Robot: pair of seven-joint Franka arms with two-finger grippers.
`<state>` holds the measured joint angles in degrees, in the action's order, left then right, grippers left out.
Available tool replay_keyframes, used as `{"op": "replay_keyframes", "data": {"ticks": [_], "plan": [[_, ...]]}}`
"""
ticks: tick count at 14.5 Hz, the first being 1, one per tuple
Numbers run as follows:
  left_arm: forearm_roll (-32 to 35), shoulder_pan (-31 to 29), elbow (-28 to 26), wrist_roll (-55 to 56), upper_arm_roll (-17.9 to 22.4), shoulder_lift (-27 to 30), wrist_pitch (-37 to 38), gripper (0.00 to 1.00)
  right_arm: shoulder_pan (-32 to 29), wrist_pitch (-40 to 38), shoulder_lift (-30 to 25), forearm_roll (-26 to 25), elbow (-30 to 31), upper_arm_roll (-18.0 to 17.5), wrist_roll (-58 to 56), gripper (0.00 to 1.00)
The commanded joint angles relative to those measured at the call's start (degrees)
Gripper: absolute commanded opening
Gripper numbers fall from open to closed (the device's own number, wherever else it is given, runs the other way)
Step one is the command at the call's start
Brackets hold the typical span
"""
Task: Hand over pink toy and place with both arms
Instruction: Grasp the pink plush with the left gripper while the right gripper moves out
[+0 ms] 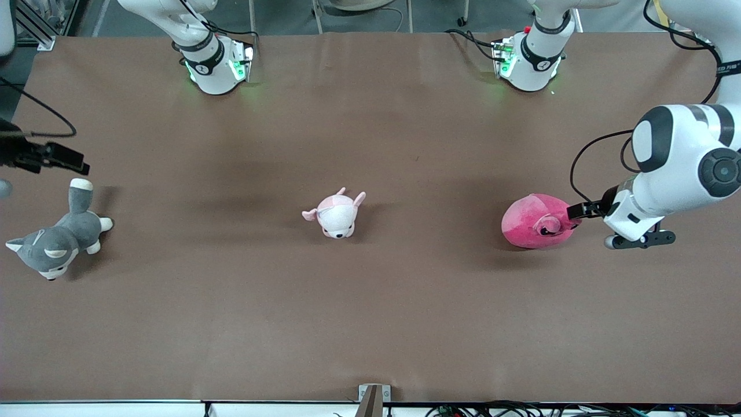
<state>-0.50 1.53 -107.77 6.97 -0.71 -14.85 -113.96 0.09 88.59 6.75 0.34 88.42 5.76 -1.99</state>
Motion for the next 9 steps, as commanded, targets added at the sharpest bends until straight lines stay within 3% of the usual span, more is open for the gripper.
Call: {"op": "replay_keyframes", "data": {"ticks": [1,3,7,9], "plan": [[-1.17,-0.04,-0.07,0.41,-0.08,-0.71,-1.43,1.0,-0.79,0.44,0.55,-0.6,-0.44,-0.57,-0.65,1.0],[-1.34,-0.04,0.02,0.5,-0.17,-1.32,-1.88,0.98,-0.7,0.36,0.55,-0.52,-0.36,-0.57,0.05,1.0],[-2.74,0.05,-0.07,1.03,-0.26,-1.59,-2.14,0.8,-0.79,0.36,0.55,0.28,-0.36,-0.57,1.63,1.0],[-3.54,0.22,-0.07,1.38,-0.26,-1.94,-2.14,0.76,-0.53,0.27,0.55,0.36,-0.36,-0.66,4.34,1.0]]}}
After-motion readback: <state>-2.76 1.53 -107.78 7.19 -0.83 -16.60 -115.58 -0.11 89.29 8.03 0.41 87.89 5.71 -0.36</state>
